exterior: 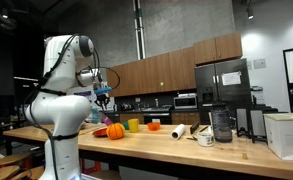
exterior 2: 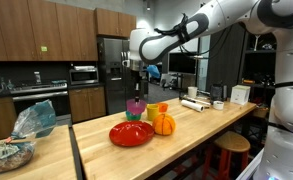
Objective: Put the purple bowl on the red plate then put the bowl on the table.
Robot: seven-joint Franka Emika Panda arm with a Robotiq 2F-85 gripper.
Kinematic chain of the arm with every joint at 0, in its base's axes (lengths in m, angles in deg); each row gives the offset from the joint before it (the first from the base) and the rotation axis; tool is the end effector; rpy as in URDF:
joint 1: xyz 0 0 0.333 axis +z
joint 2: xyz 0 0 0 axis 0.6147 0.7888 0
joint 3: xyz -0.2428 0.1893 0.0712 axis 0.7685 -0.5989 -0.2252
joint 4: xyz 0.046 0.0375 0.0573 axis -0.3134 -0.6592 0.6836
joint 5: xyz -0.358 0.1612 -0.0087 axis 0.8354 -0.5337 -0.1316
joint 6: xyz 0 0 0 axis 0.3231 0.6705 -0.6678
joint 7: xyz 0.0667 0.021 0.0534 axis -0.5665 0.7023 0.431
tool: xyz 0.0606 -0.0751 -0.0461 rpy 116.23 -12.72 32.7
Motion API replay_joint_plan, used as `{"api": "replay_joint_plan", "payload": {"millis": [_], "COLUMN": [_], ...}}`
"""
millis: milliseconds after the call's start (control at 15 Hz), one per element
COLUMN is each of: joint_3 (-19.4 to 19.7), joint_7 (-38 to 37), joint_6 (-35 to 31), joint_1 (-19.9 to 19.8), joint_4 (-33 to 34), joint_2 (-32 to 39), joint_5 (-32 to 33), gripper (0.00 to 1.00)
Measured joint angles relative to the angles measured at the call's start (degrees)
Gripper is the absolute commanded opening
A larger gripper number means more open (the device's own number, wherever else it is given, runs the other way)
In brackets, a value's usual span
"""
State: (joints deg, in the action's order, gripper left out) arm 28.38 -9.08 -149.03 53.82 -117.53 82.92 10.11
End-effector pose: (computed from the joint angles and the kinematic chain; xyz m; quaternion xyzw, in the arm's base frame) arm 0.5132 0.3071 0.4545 0.8761 0.4715 0.0792 0.0630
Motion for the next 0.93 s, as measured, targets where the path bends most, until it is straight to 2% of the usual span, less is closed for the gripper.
{"api": "replay_joint_plan", "payload": {"millis": [933], "joint_3": [0.0], "joint_7": [0.0], "joint_6": [0.0], "joint_1": [0.0], "joint_4": [0.0], "joint_2": [0.0], "joint_5": [0.0], "gripper": [0.29]}}
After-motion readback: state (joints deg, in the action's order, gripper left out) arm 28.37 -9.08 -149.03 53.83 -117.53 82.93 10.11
